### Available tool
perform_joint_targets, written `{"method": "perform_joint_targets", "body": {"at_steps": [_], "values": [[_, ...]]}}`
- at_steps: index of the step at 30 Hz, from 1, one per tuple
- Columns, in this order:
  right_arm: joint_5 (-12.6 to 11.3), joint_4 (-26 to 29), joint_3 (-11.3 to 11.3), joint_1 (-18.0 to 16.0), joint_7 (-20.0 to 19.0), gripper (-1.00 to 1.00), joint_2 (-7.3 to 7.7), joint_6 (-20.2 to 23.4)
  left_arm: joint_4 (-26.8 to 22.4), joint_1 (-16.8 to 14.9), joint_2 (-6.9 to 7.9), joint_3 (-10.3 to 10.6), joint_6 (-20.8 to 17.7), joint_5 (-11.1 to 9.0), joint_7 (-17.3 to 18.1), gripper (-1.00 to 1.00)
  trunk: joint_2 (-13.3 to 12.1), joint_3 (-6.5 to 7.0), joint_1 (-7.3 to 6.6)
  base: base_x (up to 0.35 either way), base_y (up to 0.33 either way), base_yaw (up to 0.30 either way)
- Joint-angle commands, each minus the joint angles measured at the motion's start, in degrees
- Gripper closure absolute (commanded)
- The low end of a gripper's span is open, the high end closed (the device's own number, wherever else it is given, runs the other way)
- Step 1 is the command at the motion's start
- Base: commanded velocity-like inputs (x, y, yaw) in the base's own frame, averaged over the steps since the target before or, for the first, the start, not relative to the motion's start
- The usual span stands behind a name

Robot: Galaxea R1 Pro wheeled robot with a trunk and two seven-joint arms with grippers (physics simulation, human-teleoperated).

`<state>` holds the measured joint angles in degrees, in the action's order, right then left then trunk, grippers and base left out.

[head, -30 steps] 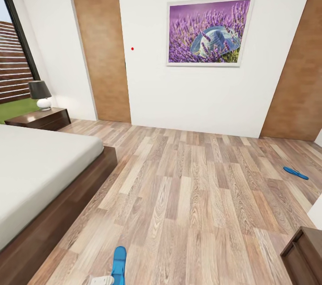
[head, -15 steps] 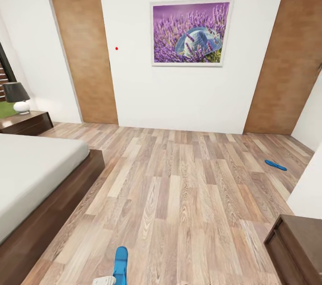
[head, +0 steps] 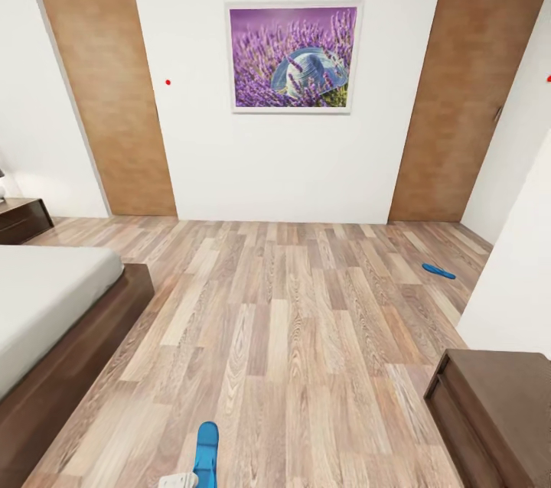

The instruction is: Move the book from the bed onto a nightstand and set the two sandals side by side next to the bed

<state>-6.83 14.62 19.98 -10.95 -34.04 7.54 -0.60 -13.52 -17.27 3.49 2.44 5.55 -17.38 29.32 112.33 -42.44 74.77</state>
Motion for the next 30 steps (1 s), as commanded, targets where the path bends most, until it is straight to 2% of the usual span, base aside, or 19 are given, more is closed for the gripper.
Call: {"method": "perform_joint_targets", "body": {"at_steps": [1,12,30], "values": [[-0.5,-0.1,0.0,0.0,-0.2,-1.0,0.02,-0.1,0.1,0.0,0.03,0.2,0.3,-0.3,0.1,1.0,0.0,-0.05,-0.01,0.0,0.0,-0.022],[-0.5,-0.1,0.0,0.0,-0.3,-1.0,0.02,-0.1,0.1,0.0,0.03,0.3,0.3,-0.3,0.1,1.0,0.0,-0.05,-0.01,0.029,0.0,-0.003],[-0.5,-0.1,0.0,0.0,-0.2,-1.0,0.02,-0.1,0.1,0.0,0.03,0.3,0.3,-0.2,0.1,1.0,0.0,-0.05,-0.01,0.317,0.0,0.0]]}}
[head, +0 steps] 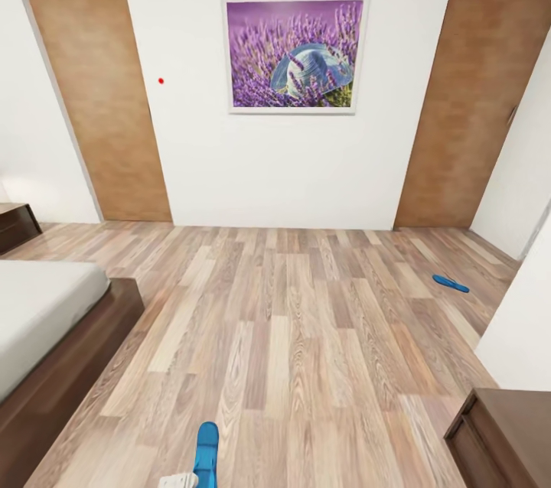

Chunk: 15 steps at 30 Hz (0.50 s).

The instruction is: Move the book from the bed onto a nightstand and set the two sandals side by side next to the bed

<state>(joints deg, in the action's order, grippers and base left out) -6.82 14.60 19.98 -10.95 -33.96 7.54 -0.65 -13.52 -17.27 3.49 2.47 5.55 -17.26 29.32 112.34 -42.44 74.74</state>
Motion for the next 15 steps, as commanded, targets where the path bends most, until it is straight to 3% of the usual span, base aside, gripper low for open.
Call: {"method": "perform_joint_targets", "body": {"at_steps": [1,15], "values": [[-0.5,-0.1,0.0,0.0,-0.2,-1.0,0.02,-0.1,0.1,0.0,0.03,0.2,0.3,-0.3,0.1,1.0,0.0,-0.05,0.03,0.33,0.0,0.0],[-0.5,-0.1,0.0,0.0,-0.2,-1.0,0.02,-0.1,0.1,0.0,0.03,0.3,0.3,-0.3,0.1,1.0,0.0,-0.05,0.03,0.33,0.0,0.0]]}}
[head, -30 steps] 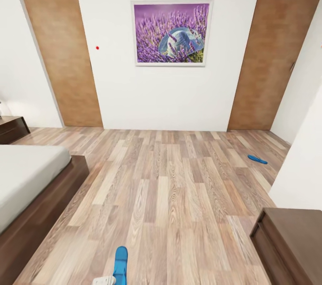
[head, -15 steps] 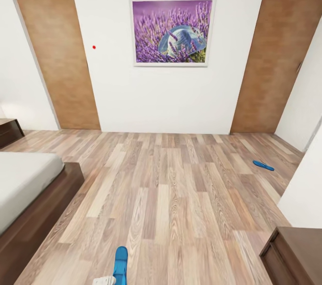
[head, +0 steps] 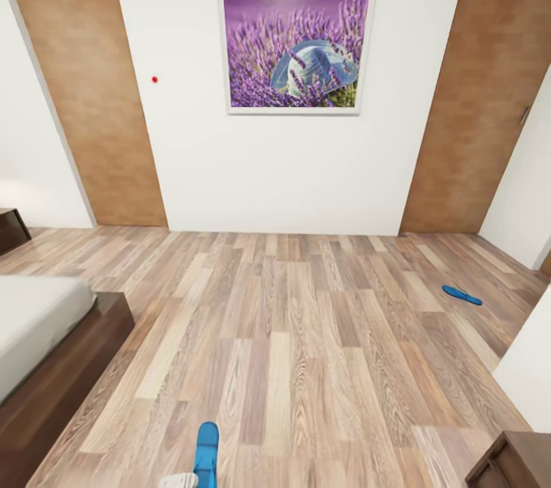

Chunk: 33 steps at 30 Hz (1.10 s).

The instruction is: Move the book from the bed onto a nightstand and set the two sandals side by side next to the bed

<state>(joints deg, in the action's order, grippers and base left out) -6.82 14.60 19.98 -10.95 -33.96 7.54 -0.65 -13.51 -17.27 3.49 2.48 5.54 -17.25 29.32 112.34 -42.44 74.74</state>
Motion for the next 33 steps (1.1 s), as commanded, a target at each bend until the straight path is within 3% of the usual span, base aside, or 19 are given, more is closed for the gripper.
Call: {"method": "perform_joint_targets", "body": {"at_steps": [1,33], "values": [[-0.5,-0.1,0.0,0.0,-0.2,-1.0,0.02,-0.1,0.1,0.0,0.03,0.2,0.3,-0.3,0.1,1.0,0.0,-0.05,0.03,0.33,0.0,0.0],[-0.5,-0.1,0.0,0.0,-0.2,-1.0,0.02,-0.1,0.1,0.0,0.03,0.2,0.2,-0.3,0.1,1.0,0.0,-0.05,0.03,0.33,0.0,0.0]]}}
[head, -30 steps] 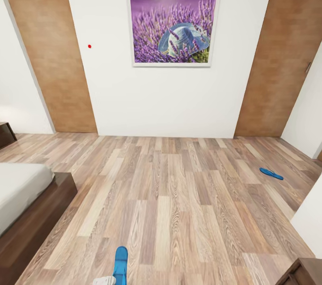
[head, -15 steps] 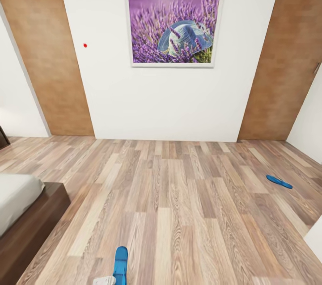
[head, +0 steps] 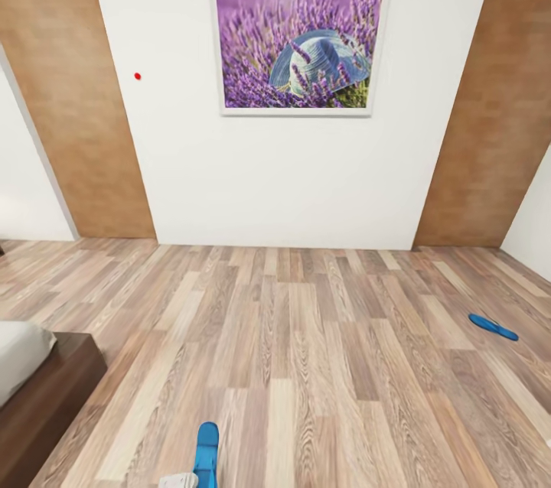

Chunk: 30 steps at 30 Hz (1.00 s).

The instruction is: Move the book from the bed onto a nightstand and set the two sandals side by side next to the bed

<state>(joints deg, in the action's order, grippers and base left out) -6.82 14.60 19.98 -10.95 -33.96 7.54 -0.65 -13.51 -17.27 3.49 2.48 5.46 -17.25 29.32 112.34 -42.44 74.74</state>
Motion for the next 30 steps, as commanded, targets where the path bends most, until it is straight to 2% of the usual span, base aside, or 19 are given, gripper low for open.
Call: {"method": "perform_joint_targets", "body": {"at_steps": [1,30], "values": [[-0.5,-0.1,0.0,0.0,-0.2,-1.0,0.02,-0.1,0.1,0.0,0.03,0.2,0.3,-0.3,0.1,1.0,0.0,-0.05,0.03,0.33,0.0,0.0],[-0.5,-0.1,0.0,0.0,-0.2,-1.0,0.02,-0.1,0.1,0.0,0.03,0.2,0.2,-0.3,0.1,1.0,0.0,-0.05,0.03,0.33,0.0,0.0]]}}
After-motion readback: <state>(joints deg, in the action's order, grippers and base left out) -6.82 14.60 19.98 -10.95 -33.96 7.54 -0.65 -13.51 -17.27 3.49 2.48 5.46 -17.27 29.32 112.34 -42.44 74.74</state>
